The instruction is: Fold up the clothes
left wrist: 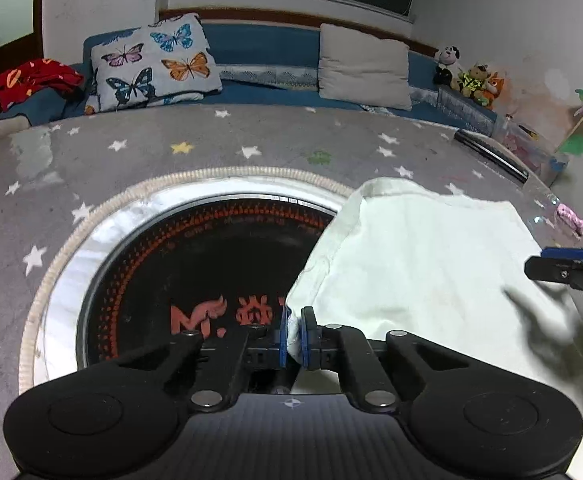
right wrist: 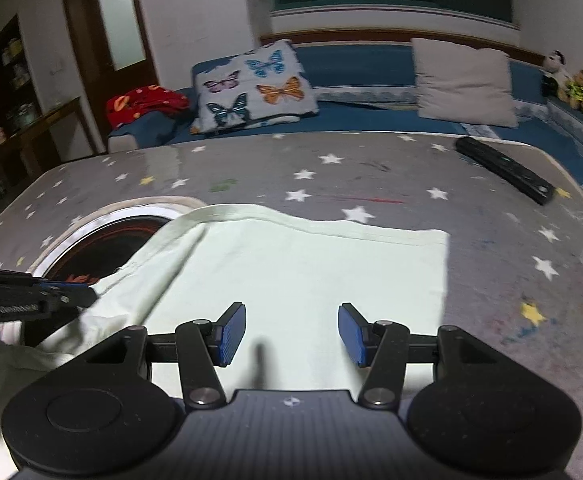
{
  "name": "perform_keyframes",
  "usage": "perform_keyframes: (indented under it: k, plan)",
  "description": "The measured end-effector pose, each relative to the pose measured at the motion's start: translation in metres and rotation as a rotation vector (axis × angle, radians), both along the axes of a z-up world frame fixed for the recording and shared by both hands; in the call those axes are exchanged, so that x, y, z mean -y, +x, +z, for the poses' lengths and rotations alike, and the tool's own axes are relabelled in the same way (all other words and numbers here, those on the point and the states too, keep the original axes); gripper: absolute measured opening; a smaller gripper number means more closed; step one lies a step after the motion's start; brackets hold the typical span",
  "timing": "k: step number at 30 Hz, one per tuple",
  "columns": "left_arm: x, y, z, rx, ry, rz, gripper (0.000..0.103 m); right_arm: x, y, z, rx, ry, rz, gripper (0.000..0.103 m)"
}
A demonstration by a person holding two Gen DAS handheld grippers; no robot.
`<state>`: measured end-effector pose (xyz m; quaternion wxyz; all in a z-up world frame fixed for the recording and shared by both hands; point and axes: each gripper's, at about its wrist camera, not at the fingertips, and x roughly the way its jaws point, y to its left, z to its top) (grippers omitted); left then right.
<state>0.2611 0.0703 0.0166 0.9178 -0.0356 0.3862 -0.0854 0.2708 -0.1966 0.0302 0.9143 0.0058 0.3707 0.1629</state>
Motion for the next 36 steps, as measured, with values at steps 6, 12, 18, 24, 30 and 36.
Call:
perform_keyframes:
  k: [6,12,18,24,30,36]
  plan:
    - [-0.019,0.026,0.030,0.125,0.106,0.063,0.006,0.018,0.021,-0.008,-0.001,-0.022,-0.068,0.052]
    - [-0.033,0.065,0.038,0.166,0.242,0.077,0.006,0.035,0.041,-0.016,-0.002,-0.043,-0.135,0.049]
    - [-0.038,0.092,0.022,0.162,0.336,0.069,0.006,0.035,0.070,-0.028,-0.006,-0.051,-0.147,0.034]
    - [-0.045,0.118,0.004,0.133,0.398,0.073,0.006,0.020,0.093,-0.033,0.025,-0.093,-0.123,0.033]
    - [-0.058,0.124,-0.012,0.071,0.411,0.117,0.012,0.016,0.099,-0.030,0.022,-0.102,-0.119,0.034]
    - [-0.073,0.086,0.006,0.070,0.356,0.106,0.017,0.022,0.072,-0.013,0.010,-0.079,-0.082,0.043]
